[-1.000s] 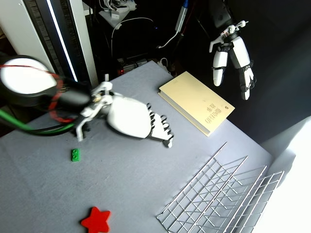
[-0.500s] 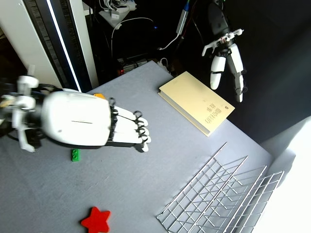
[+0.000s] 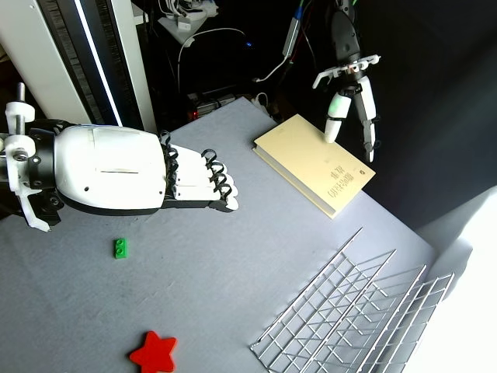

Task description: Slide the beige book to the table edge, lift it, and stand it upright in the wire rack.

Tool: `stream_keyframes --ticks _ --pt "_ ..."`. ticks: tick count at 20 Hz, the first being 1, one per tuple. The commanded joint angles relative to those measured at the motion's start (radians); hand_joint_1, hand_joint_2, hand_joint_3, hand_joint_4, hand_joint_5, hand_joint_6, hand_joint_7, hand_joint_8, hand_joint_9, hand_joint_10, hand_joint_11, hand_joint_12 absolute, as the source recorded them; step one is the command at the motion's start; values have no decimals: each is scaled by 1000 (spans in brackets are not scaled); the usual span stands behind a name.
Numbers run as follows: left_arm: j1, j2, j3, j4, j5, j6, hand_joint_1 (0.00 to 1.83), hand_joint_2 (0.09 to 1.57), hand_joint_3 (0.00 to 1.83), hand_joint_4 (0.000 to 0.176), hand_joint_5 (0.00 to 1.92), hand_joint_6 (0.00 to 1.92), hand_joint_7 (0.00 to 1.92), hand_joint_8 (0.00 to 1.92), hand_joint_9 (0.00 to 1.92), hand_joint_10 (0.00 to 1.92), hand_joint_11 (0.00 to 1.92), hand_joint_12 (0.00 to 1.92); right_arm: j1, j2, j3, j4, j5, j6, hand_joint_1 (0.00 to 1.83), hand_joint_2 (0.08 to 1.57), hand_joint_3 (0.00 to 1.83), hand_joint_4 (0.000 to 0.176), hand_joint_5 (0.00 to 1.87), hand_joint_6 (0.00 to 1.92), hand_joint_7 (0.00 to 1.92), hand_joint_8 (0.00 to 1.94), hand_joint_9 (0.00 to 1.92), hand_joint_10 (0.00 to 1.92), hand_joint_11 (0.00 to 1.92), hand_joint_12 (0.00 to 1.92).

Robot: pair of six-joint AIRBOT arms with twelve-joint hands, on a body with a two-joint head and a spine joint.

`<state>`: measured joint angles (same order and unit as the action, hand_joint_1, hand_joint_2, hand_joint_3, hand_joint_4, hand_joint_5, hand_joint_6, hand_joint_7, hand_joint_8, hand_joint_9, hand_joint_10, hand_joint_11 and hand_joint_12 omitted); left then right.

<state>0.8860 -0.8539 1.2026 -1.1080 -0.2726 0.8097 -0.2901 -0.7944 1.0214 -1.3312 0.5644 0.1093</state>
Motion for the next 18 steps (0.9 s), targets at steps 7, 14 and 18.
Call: stream_keyframes --ticks 7,14,18 --pt "-45 -31 55 -30 -36 0 822 1059 0 56 89 0 133 0 127 0 0 451 22 2 -3 59 30 66 176 1205 0 0 210 7 165 2 141 0 0 449" --pt "-140 -76 131 -43 40 54 858 1048 0 57 54 2 124 6 118 5 0 425 23 -9 -3 -4 -4 119 188 1204 0 0 196 1 165 5 150 5 0 449" --pt "-137 -91 143 -67 66 54 873 1037 0 57 75 6 134 3 152 12 0 448 25 -8 -3 -5 -4 119 166 1213 1 0 184 2 165 2 145 3 0 428"
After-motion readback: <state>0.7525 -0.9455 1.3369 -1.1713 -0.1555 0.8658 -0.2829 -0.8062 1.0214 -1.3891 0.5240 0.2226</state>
